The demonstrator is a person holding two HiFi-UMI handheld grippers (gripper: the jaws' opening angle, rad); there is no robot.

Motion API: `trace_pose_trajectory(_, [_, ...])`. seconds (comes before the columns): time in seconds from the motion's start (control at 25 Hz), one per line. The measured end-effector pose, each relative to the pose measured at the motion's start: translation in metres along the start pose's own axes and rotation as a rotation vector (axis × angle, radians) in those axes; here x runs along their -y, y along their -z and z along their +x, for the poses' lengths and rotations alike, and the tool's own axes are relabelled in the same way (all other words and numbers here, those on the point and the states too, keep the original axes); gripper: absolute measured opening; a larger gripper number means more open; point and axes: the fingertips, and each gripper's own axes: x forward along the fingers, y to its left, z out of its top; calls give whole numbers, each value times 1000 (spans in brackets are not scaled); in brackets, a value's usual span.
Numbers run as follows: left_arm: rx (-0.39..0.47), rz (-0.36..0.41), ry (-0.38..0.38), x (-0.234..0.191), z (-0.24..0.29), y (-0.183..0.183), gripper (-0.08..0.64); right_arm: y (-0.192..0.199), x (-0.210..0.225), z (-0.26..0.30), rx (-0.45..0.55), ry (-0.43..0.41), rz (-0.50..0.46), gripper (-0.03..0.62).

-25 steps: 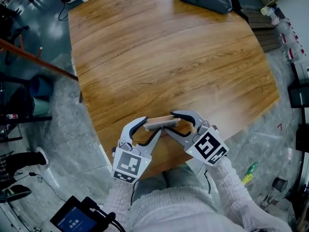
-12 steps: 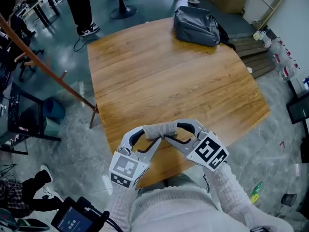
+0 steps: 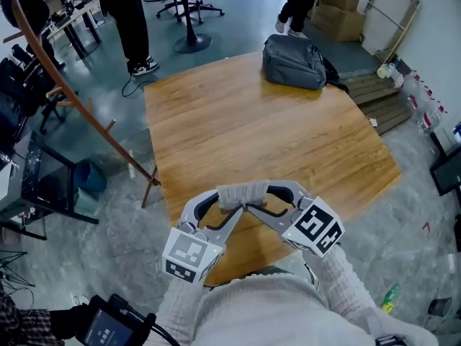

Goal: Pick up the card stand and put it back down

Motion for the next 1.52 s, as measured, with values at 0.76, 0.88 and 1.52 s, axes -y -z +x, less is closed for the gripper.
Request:
trace_pose_trajectory(0.76, [36,34,14,4,6,-4,212,2,5,-7,12,35,-10,189])
trace_pose_trajectory(0.88, [35,35,14,5,7,-4,212,3,6,-8,14,32,1,189])
trace_pose_trajectory(1.52, [4,-6,18,9,8,10,215,16,1,-5,-16,12,17,189])
